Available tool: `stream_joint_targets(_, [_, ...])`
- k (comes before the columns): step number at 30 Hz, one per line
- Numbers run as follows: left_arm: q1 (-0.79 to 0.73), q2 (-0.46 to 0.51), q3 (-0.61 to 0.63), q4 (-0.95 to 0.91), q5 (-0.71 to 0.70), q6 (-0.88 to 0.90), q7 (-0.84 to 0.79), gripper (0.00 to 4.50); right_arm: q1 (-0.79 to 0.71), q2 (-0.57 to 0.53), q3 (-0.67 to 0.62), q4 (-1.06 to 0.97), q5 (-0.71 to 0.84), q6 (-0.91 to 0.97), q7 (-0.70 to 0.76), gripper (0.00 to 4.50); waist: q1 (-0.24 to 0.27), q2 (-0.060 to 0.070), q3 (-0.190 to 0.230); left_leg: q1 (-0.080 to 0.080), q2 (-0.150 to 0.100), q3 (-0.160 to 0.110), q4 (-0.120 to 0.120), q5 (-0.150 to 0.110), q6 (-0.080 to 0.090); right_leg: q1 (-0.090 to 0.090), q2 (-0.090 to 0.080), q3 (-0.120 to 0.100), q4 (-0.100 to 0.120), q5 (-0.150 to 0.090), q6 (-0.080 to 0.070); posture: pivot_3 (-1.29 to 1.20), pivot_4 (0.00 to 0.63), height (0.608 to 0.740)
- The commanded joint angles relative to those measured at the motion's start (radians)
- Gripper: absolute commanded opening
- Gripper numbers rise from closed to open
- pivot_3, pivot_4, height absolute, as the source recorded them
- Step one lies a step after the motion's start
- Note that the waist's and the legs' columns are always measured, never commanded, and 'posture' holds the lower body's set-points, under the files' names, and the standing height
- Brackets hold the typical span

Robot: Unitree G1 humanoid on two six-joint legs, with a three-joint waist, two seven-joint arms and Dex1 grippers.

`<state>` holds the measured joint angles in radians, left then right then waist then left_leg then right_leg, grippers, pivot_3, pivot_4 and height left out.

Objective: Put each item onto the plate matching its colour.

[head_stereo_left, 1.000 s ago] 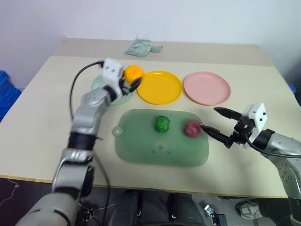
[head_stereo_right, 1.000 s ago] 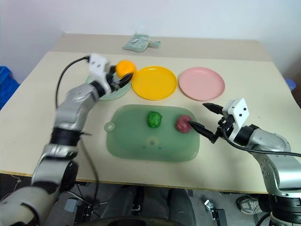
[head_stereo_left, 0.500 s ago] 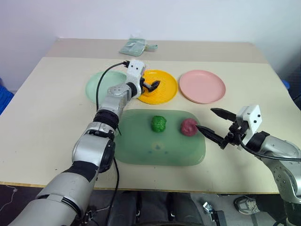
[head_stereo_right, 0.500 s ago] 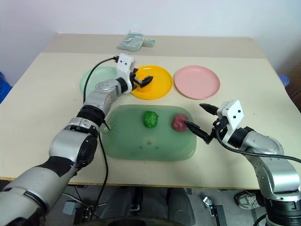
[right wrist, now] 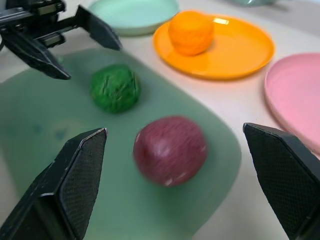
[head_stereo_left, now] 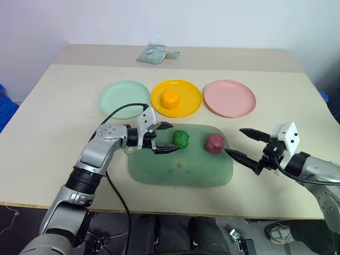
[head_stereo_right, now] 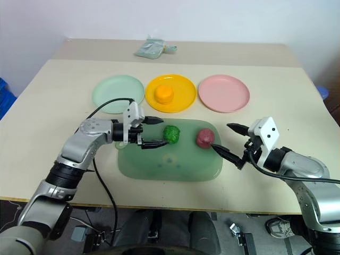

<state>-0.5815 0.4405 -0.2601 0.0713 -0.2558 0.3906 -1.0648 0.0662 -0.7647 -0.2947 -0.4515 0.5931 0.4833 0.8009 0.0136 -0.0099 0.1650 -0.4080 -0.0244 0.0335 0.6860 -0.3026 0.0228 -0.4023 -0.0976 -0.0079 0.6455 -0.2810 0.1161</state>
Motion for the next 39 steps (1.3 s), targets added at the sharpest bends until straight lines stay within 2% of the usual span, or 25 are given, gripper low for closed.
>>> stream_joint_targets(1, [-0.029, -0.027, -0.037, 0.022, 0.055, -0.048, 0.023, 4.47, -0.008, -0.001, -0.023, -0.032, 0.002, -0.017, -0.003, 4.5, 0.0, 0.0, 0.0, 0.0, 0.0, 0.0, 0.0, 0.0, 0.0, 0.0, 0.0, 0.0, 0.0, 0.0, 0.0, 0.0, 0.15, 0.74])
stream_joint_targets(2, [-0.036, -0.037, -0.042, 0.043, 0.075, -0.066, 0.041, 4.47, -0.01, 0.001, -0.021, -0.034, 0.002, -0.017, -0.006, 4.5, -0.001, 0.0, 0.0, 0.0, 0.0, 0.0, 0.0, 0.0, 0.0, 0.0, 0.0, 0.0, 0.0, 0.0, 0.0, 0.0, 0.15, 0.74])
stream_joint_targets(3, [-0.04, -0.046, -0.045, 0.062, 0.092, -0.079, 0.06, 4.24, -0.01, 0.004, -0.018, -0.037, 0.002, -0.017, -0.01, 4.5, -0.002, 0.0, 0.0, 0.0, 0.0, 0.0, 0.0, 0.0, 0.0, 0.0, 0.001, 0.0, 0.0, 0.0, 0.0, 0.0, 0.15, 0.74])
stream_joint_targets(5, [-0.039, -0.055, -0.043, 0.076, 0.103, -0.09, 0.072, 3.6, -0.01, 0.008, -0.014, -0.041, 0.001, -0.018, -0.016, 4.5, -0.003, 0.0, 0.0, 0.0, 0.0, 0.0, 0.0, 0.0, 0.0, -0.001, 0.001, 0.0, 0.001, 0.0, 0.0, 0.0, 0.15, 0.74])
stream_joint_targets(7, [-0.029, -0.058, -0.027, 0.063, 0.098, -0.092, 0.082, 2.69, -0.01, 0.009, -0.012, -0.041, 0.0, -0.02, -0.019, 4.5, -0.001, 0.0, 0.0, 0.0, 0.0, 0.0, 0.0, 0.0, 0.001, -0.001, 0.001, 0.0, 0.001, 0.0, 0.0, 0.0, 0.15, 0.74])
stream_joint_targets(10, [-0.014, -0.068, 0.069, 0.024, 0.036, -0.054, 0.141, 2.69, -0.011, 0.011, -0.009, -0.041, -0.003, -0.026, -0.023, 4.5, -0.001, 0.0, 0.0, 0.0, 0.0, 0.0, 0.0, 0.0, 0.001, -0.001, 0.001, 0.0, 0.001, 0.0, 0.0, 0.0, 0.15, 0.74])
stream_joint_targets(14, [-0.005, -0.1, 0.258, 0.009, -0.016, 0.015, 0.351, 2.69, -0.016, 0.019, -0.013, -0.044, -0.003, -0.037, -0.034, 4.5, -0.001, 0.0, 0.0, 0.0, 0.0, 0.0, 0.0, 0.0, 0.001, -0.001, 0.001, 0.0, 0.001, 0.0, 0.0, 0.0, 0.15, 0.74])
stream_joint_targets(17, [0.024, -0.109, 0.401, -0.003, 0.032, -0.005, 0.591, 2.69, -0.036, 0.028, -0.006, -0.046, 0.017, -0.026, -0.04, 4.5, -0.004, 0.0, 0.0, 0.0, 0.0, 0.0, 0.0, 0.0, 0.001, -0.001, 0.001, 0.0, 0.001, 0.0, 0.0, 0.0, 0.15, 0.74])
stream_joint_targets(19, [0.019, -0.105, 0.434, 0.029, 0.095, -0.011, 0.727, 2.69, -0.045, 0.033, 0.016, -0.043, 0.013, -0.024, -0.033, 4.5, -0.003, 0.0, 0.0, 0.0, 0.0, 0.0, 0.0, 0.0, 0.0, -0.001, 0.001, 0.0, 0.001, 0.0, 0.0, 0.0, 0.15, 0.74])
stream_joint_targets(22, [-0.033, -0.107, 0.453, 0.139, 0.139, -0.009, 0.844, 2.69, -0.06, 0.04, 0.041, -0.035, 0.007, -0.023, -0.026, 4.5, 0.005, -0.001, 0.0, 0.0, 0.0, 0.0, 0.0, 0.0, 0.0, -0.001, 0.001, 0.0, 0.002, 0.0, 0.0, 0.0, 0.15, 0.74])
stream_joint_targets(28, [-0.144, -0.114, 0.435, 0.373, 0.165, -0.104, 0.875, 2.69, -0.088, 0.049, 0.071, -0.012, -0.002, -0.031, -0.018, 4.5, 0.027, -0.002, 0.0, 0.0, -0.002, 0.0, 0.001, 0.0, 0.0, -0.001, 0.001, -0.002, 0.002, 0.0, 0.001, 0.0, 0.15, 0.74])
stream_joint_targets(31, [-0.17, -0.117, 0.442, 0.436, 0.154, -0.147, 0.867, 3.71, -0.089, 0.051, 0.075, -0.016, -0.004, -0.033, -0.019, 4.5, 0.024, -0.002, 0.0, 0.0, -0.002, 0.0, 0.001, 0.0, 0.0, -0.001, 0.002, -0.002, 0.002, 0.0, 0.001, 0.0, 0.15, 0.74])
stream_joint_targets(32, [-0.169, -0.116, 0.439, 0.425, 0.151, -0.159, 0.855, 4.24, -0.084, 0.051, 0.071, -0.021, -0.002, -0.033, -0.02, 4.5, 0.022, -0.002, 0.0, 0.0, -0.002, 0.0, 0.001, 0.0, 0.0, -0.001, 0.002, -0.002, 0.002, 0.0, 0.001, 0.0, 0.15, 0.74])
stream_joint_targets(33, [-0.165, -0.113, 0.434, 0.404, 0.147, -0.173, 0.839, 4.42, -0.079, 0.051, 0.066, -0.026, -0.001, -0.034, -0.02, 4.5, 0.021, -0.002, 0.0, 0.0, -0.002, 0.0, 0.001, 0.0, 0.0, -0.001, 0.002, -0.002, 0.002, 0.0, 0.001, 0.0, 0.15, 0.74])
stream_joint_targets(39, [-0.099, -0.087, 0.434, 0.236, 0.131, -0.208, 0.792, 4.42, -0.046, 0.042, 0.087, -0.06, -0.04, -0.043, -0.032, 4.5, 0.021, -0.002, 0.0, -0.001, -0.001, 0.0, 0.001, 0.001, -0.001, -0.001, 0.001, -0.002, 0.002, 0.0, 0.001, 0.0, 0.15, 0.74])
